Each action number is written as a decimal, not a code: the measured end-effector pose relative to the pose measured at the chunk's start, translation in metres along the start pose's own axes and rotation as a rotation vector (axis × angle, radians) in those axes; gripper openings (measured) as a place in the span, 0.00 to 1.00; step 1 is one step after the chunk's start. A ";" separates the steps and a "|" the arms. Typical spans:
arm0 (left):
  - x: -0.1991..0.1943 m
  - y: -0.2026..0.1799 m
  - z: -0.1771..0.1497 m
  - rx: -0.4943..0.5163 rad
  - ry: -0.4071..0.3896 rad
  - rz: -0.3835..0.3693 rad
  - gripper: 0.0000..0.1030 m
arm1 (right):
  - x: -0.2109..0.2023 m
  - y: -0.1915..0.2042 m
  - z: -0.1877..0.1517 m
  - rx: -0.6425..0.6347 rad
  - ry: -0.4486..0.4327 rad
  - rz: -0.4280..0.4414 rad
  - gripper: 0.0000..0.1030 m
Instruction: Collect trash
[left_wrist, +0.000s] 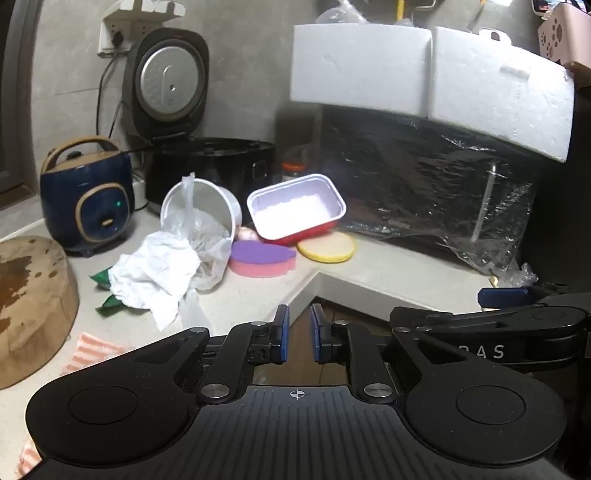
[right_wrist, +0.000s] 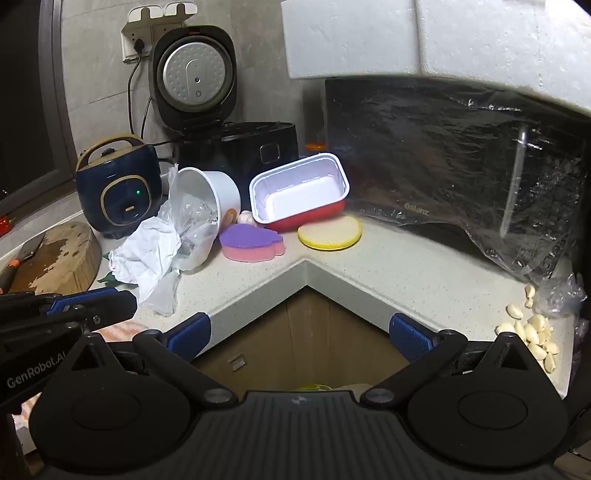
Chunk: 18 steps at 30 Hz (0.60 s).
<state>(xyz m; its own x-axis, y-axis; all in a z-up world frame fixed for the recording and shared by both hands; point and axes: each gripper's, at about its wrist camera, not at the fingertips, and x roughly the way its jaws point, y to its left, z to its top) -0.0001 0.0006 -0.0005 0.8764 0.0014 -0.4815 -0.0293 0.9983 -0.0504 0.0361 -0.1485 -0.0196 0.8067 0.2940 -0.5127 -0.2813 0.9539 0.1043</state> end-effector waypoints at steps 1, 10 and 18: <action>0.000 0.000 0.000 -0.007 0.001 0.000 0.15 | -0.001 -0.001 0.000 0.001 -0.003 0.000 1.00; 0.004 -0.002 0.001 -0.021 0.046 0.013 0.15 | 0.000 -0.002 0.000 0.008 0.028 0.014 1.00; 0.004 -0.002 -0.002 -0.030 0.076 0.009 0.15 | -0.001 -0.001 -0.001 -0.005 0.031 0.021 1.00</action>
<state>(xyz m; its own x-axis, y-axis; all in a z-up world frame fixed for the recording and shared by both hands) 0.0030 -0.0017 -0.0039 0.8373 0.0052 -0.5468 -0.0525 0.9961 -0.0709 0.0348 -0.1498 -0.0197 0.7839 0.3118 -0.5369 -0.3006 0.9472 0.1112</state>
